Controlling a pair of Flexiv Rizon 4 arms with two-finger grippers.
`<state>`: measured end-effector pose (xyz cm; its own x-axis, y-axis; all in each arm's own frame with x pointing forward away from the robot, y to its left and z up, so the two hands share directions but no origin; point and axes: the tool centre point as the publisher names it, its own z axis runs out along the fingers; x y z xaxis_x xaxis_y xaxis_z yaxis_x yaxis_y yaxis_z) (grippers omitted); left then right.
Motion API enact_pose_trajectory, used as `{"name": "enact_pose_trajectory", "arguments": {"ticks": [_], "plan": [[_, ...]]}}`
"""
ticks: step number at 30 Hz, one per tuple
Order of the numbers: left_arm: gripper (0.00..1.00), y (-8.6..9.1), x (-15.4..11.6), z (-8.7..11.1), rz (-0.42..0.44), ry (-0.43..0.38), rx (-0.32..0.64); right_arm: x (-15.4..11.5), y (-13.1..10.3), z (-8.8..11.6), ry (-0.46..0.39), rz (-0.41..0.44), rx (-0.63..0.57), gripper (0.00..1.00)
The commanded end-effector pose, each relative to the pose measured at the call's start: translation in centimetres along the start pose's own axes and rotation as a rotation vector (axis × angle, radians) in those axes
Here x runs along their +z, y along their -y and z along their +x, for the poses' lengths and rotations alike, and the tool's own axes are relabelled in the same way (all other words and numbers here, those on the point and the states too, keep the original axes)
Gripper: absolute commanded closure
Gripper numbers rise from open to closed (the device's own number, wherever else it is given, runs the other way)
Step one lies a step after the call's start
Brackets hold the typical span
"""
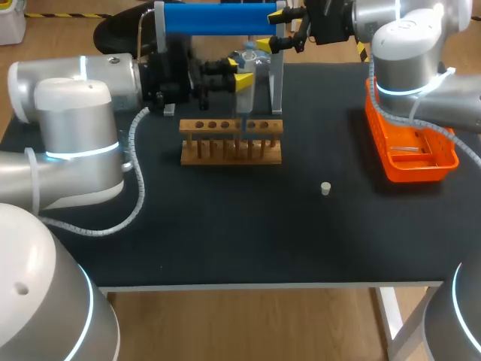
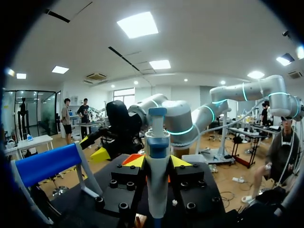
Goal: Invert the test tube, pick up the pipette, mount the tip to pipette, aspirate from beaker and dispense into the tube, eject the tip, return the pipette, and cap with the stopper.
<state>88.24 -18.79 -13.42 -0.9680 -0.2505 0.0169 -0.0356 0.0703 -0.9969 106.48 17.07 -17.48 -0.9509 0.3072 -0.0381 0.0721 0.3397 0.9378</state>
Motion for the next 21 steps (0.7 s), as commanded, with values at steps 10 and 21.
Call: {"name": "enact_pose_trajectory", "arguments": {"ticks": [10,21], "plan": [[1.0,-0.3,-6.1,-4.1,-0.054,0.241,-0.002,-0.1,-0.1,-0.1,-0.005,0.003,0.001,0.0],[1.0,-0.8,-6.9,-9.1,-0.065,0.407,0.006,-0.1,-0.1,-0.1,-0.005,0.003,0.001,0.0]]}}
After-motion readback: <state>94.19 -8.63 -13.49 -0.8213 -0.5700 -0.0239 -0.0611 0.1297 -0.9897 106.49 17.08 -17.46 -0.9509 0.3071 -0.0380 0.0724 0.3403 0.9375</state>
